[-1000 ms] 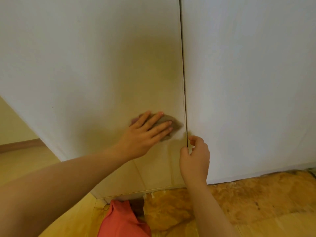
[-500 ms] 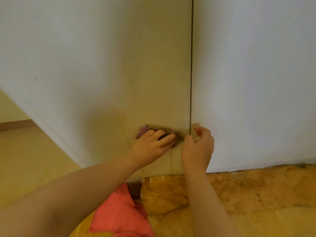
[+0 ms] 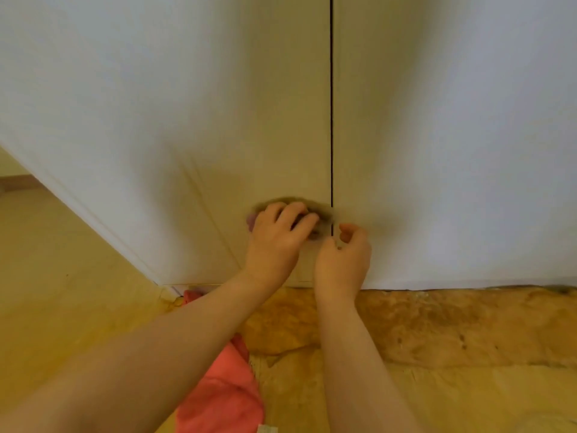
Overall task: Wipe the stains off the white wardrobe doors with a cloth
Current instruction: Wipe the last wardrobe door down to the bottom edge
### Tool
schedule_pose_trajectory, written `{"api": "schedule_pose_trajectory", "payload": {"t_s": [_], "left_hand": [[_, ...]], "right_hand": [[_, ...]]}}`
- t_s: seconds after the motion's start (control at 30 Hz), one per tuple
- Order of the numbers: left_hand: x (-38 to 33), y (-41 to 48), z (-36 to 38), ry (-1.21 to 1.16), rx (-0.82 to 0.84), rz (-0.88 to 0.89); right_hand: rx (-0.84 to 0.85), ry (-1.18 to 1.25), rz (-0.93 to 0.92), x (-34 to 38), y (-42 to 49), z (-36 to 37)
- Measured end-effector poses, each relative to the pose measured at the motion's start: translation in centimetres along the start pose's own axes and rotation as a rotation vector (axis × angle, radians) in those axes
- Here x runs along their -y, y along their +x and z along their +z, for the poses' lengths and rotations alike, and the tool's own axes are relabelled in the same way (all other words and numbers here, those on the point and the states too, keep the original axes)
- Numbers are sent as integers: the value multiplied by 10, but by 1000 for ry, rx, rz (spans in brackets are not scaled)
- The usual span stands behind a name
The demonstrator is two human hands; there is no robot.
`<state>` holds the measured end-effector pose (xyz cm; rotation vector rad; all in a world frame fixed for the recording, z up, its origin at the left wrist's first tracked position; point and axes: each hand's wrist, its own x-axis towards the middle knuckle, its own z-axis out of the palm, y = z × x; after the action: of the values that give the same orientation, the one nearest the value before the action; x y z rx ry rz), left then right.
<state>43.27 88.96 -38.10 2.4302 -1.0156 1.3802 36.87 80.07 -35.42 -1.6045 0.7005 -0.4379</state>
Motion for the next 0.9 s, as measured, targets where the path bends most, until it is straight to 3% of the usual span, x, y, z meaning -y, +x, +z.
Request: {"api": "schedule_pose_trajectory", "payload": {"t_s": [0.07,0.13,0.27,0.37,0.47,0.53,0.63,0.77,0.83,0.9], "left_hand": [[0,23,-3,44,-144,-98],[-2,20,5,104,-179,1],[2,-60,34,3,152,293],[1,-83,40,-18,232,199],[-9,-76,43,-108,82,27],[-9,-83,51,-129,29,39],[-11,-118,69,-131,110,141],[-39,-151,85,-199,312,-77],[-42,-141,82,-264,293,-135],[-36,-114,75,-327,187,-76]], "right_hand": [[-10,20,-17,0,7,-5],[-27,28,-34,-3,16,-8],[-28,-47,-26,-26,27,-13],[-20,-143,5,-40,25,-16],[-53,-194,2,-46,29,-22],[-75,-234,8,-53,32,-22],[-92,-314,8,-65,32,-22],[-68,-396,5,-77,29,-18],[-68,-415,10,-79,30,-17],[-78,-405,4,-80,32,-14]]}}
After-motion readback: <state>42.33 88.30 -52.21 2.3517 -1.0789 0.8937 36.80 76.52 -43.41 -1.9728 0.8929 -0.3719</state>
